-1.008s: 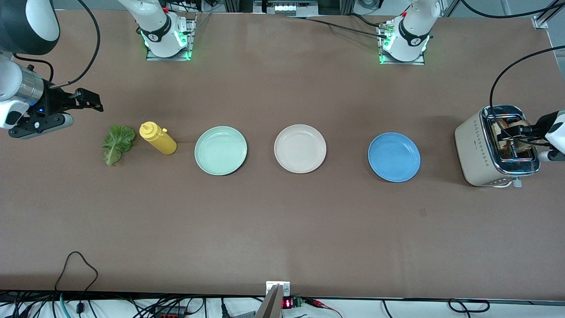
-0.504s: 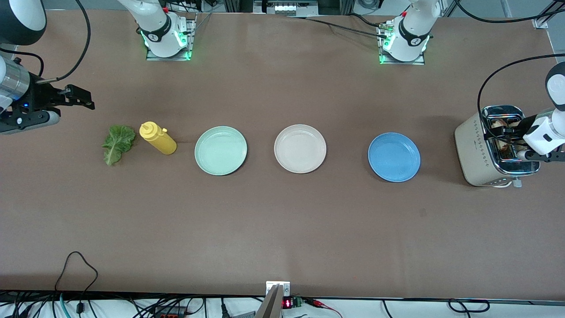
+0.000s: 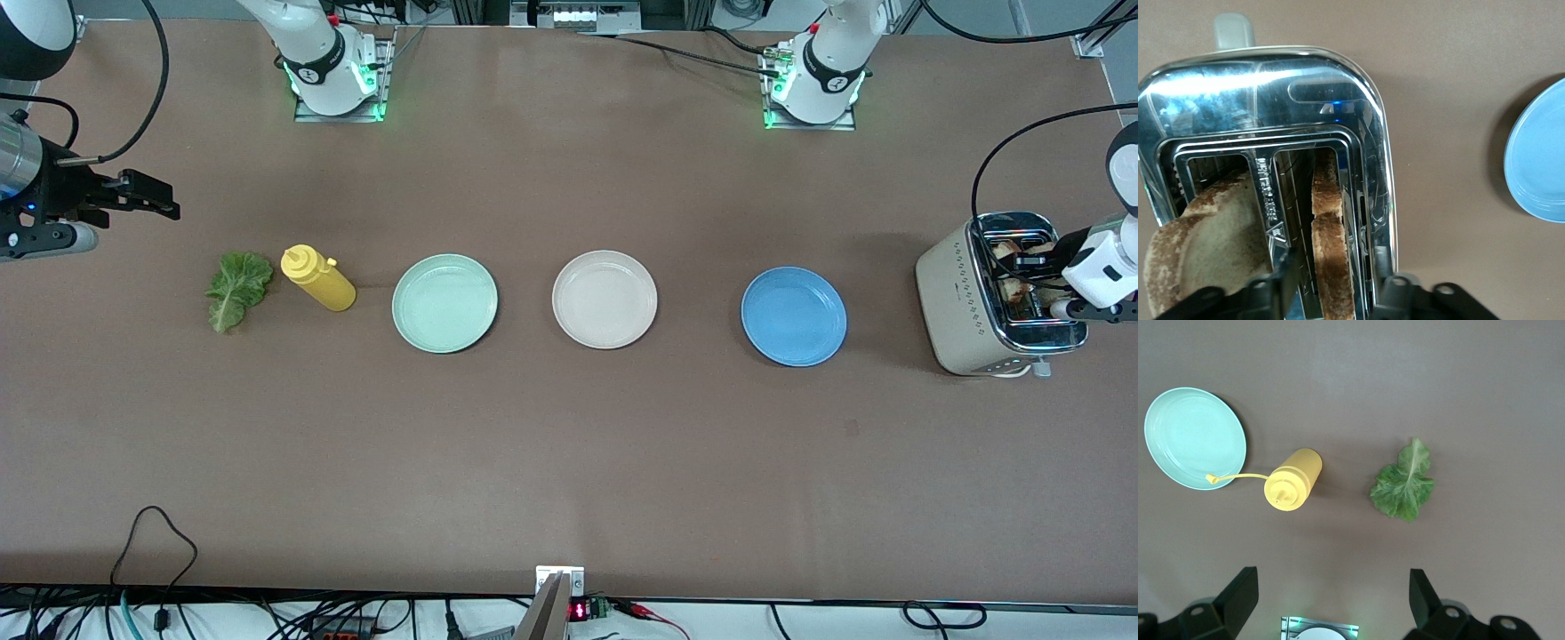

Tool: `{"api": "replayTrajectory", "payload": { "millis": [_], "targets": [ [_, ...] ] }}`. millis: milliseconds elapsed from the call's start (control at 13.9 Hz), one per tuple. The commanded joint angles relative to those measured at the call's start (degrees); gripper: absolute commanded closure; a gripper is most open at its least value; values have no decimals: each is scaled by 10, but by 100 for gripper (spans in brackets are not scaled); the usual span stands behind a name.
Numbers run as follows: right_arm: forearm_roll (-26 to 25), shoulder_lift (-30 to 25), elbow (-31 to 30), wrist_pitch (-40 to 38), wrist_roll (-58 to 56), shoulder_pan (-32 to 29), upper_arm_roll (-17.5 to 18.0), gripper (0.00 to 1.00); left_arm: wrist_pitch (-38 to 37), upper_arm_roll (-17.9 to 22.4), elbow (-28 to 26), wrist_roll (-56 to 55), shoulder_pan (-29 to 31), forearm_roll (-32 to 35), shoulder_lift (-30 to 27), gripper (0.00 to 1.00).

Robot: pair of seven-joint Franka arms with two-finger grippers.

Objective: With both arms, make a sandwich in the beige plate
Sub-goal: 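Grasp the bread slice with the left gripper and lift it out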

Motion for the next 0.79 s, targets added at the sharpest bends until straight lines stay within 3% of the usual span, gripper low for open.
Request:
{"api": "replayTrajectory", "payload": {
  "millis": [0, 288, 504, 720],
  "targets": [
    [-11, 9, 20, -17, 11, -3, 4, 0, -3, -4, -4, 14, 8, 11, -11, 72],
    [-11, 22, 21, -16, 6, -5, 3, 0, -15, -4, -2, 23, 11, 11, -11, 96],
    [-12, 22, 20, -17, 9, -5, 3, 0, -17, -4, 3, 24, 10, 11, -24, 99],
    [-12, 22, 21, -23, 10, -5, 3, 0, -55, -5, 42, 23, 8, 9, -46, 99]
  ]
}}
